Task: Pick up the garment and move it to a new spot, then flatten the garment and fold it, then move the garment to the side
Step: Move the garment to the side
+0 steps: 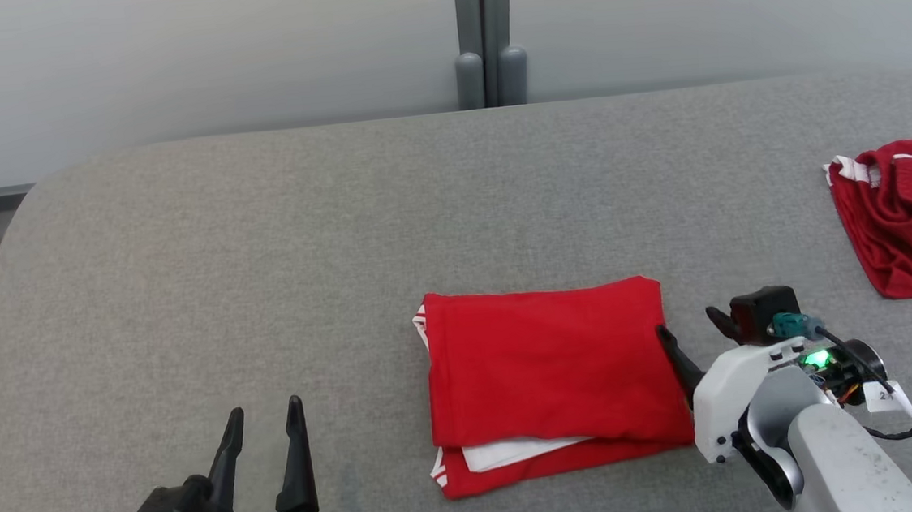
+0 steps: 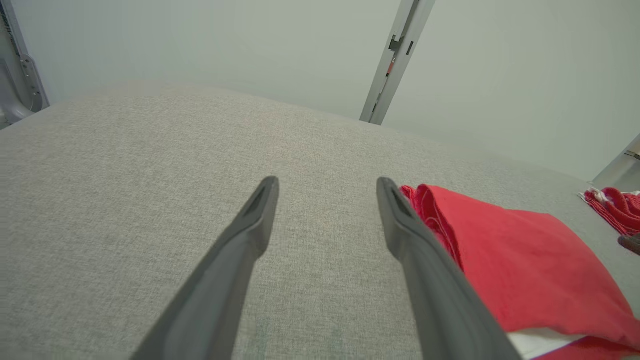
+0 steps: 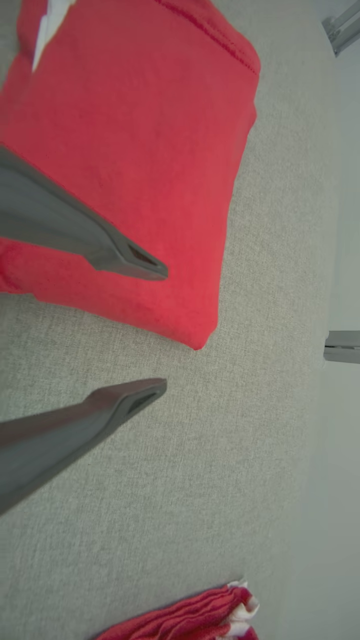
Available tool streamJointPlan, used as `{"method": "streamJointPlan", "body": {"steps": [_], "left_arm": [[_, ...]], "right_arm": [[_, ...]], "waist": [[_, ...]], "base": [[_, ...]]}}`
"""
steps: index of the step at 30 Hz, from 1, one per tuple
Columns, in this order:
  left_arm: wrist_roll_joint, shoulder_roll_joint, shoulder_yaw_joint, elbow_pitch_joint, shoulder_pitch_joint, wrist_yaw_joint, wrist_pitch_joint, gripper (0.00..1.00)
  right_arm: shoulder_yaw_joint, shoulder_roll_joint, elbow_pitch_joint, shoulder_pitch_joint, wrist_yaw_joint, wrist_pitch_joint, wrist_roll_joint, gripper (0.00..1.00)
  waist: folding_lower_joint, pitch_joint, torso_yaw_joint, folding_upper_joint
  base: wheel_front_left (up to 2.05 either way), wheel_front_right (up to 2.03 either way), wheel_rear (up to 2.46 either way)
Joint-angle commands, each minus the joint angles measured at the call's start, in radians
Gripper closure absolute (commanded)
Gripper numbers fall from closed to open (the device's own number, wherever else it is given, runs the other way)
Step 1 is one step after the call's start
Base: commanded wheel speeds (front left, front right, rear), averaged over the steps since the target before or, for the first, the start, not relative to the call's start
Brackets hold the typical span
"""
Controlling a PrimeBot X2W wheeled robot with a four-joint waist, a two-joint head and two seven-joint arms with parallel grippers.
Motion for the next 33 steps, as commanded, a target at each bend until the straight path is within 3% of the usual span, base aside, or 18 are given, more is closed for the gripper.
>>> {"method": "streamJointPlan", "body": {"steps": [1, 8, 18, 19, 20, 24, 33], "left_arm": [[-0.005, 0.001, 0.001, 0.003, -0.009, -0.003, 0.0, 0.0], [-0.005, 0.001, -0.003, 0.001, -0.019, -0.003, 0.0, 0.0], [-0.006, 0.0, -0.007, 0.001, -0.031, -0.003, 0.0, 0.0], [-0.006, 0.0, -0.006, 0.0, -0.033, -0.003, 0.0, 0.0], [-0.007, 0.0, -0.006, 0.0, -0.035, -0.003, 0.0, 0.0], [-0.009, 0.0, -0.01, -0.002, -0.043, -0.003, 0.0, 0.0], [0.0, 0.0, -0.026, -0.031, -0.066, -0.003, 0.0, 0.0]], "right_arm": [[0.0, -0.004, 0.007, -0.011, -0.001, 0.022, -0.002, 0.0], [-0.003, -0.004, 0.06, -0.023, -0.001, 0.144, 0.044, 0.0], [0.032, -0.002, 0.161, -0.069, 0.0, 0.202, 0.11, 0.0], [0.04, -0.001, 0.17, -0.076, 0.0, 0.198, 0.111, 0.2], [0.048, -0.001, 0.175, -0.081, 0.0, 0.195, 0.113, 0.54], [0.071, -0.002, 0.193, -0.113, 0.0, 0.167, 0.112, 1.0], [0.054, -0.036, 0.182, -0.217, -0.001, 0.104, 0.027, 1.0]], "waist": [[0.0, 0.007, 0.015, -0.0001], [0.0, 0.028, 0.049, -0.0001], [0.0, 0.057, 0.062, -0.0001], [0.0, 0.061, 0.061, -0.0001], [0.0, 0.064, 0.059, -0.0001], [0.0, 0.074, 0.042, -0.0001], [0.0, 0.116, -0.066, -0.0001]], "base": [[0.0, 0.0, 0.0], [0.0, 0.0, 0.0], [0.0, 0.0, 0.0], [0.0, 0.0, 0.0], [0.0, 0.0, 0.0], [0.0, 0.0, 0.0], [0.0, 0.0, 0.0]]}}
